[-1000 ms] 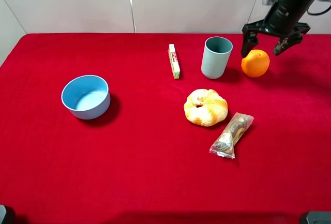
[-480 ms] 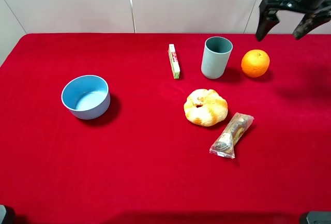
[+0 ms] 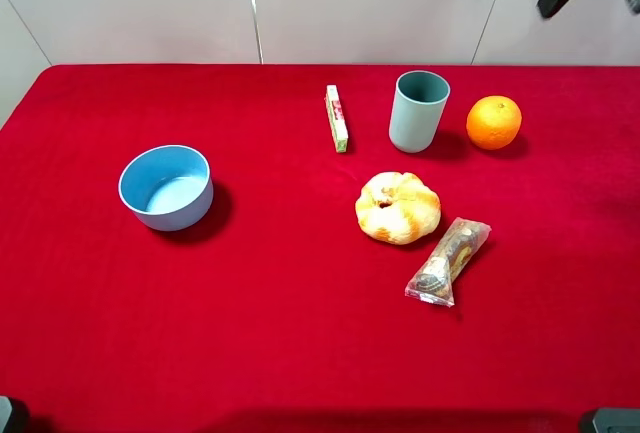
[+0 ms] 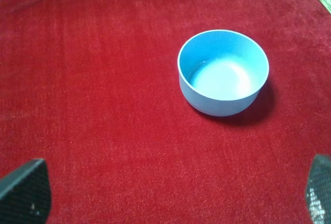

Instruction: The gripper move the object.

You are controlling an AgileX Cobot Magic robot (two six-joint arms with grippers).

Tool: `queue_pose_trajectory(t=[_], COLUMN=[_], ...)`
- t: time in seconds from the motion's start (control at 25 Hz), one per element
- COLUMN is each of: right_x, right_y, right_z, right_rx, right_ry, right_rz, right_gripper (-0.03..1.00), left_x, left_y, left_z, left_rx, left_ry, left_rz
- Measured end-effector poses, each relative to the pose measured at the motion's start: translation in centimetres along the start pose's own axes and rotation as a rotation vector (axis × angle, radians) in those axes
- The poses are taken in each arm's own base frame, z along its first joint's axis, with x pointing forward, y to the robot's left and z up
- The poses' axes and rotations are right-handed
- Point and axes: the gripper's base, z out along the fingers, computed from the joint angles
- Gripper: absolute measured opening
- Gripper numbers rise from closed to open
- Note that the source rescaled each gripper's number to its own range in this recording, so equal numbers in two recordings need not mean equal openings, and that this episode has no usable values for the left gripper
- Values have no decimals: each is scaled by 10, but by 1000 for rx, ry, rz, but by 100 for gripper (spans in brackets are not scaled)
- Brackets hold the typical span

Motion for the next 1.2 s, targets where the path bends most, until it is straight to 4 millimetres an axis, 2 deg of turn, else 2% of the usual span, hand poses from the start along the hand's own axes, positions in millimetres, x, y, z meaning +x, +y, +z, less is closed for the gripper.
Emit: queue_pose_trajectory(t=[0.08, 0.24, 0.48, 0.8, 1.2], right_x=[4, 29, 77, 140, 219], right_y=[1, 5, 10, 12, 19], right_z=[-6, -30, -56, -75, -109], right_rx=[-5, -15, -13, 14, 29], right_ry=[-12, -48, -85, -135, -341], right_rz=[9, 34, 38, 32, 14], right_gripper=[99, 99, 99, 99, 99], left_x=[0, 0, 0, 0, 0], left_y=[0, 0, 0, 0, 0], left_z=[0, 0, 0, 0, 0], left_rx=[0, 0, 0, 0, 0], left_ry=[0, 0, 0, 0, 0], left_rz=[0, 0, 0, 0, 0])
